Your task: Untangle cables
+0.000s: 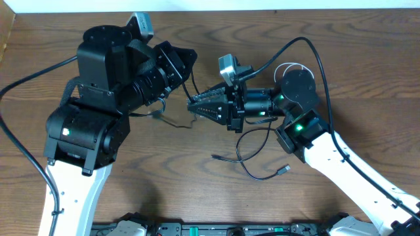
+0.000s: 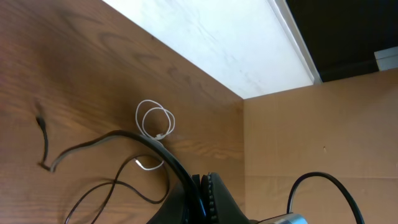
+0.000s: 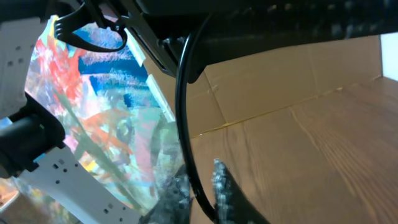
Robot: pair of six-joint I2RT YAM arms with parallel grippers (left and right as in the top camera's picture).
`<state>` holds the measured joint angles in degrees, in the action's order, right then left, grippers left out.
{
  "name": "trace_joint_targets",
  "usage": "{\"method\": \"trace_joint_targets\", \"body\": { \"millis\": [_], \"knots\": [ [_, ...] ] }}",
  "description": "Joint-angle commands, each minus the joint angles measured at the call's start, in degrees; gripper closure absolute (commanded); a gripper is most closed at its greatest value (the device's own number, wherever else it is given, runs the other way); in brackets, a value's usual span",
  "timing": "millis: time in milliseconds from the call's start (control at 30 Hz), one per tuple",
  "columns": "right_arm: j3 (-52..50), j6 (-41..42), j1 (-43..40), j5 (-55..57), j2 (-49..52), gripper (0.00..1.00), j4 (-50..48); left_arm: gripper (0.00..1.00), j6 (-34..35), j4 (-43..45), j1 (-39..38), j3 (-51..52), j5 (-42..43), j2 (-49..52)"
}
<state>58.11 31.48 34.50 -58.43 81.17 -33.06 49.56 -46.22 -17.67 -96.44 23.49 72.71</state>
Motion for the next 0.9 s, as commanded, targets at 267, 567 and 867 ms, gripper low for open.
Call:
{"method": "trace_joint_targets", "body": {
  "millis": [267,567,867],
  "knots": [
    [0.39,1.09,0.42,1.64,0.28,0.99,1.18,0.92,0.28,-1.14,0.17,-0.37,0.52,-0.04],
    [0.39,5.18,0.31,6.43,0.26,0.99,2.23,0.85,-2.64,-3.96,0.20,-0.26,0.50,-0.04],
    [0.39,6.23,0.33,6.88,0.26,0.99,1.46,0.73,-9.57,-6.75,0.17,-0.07,0.55,0.55]
  ]
}}
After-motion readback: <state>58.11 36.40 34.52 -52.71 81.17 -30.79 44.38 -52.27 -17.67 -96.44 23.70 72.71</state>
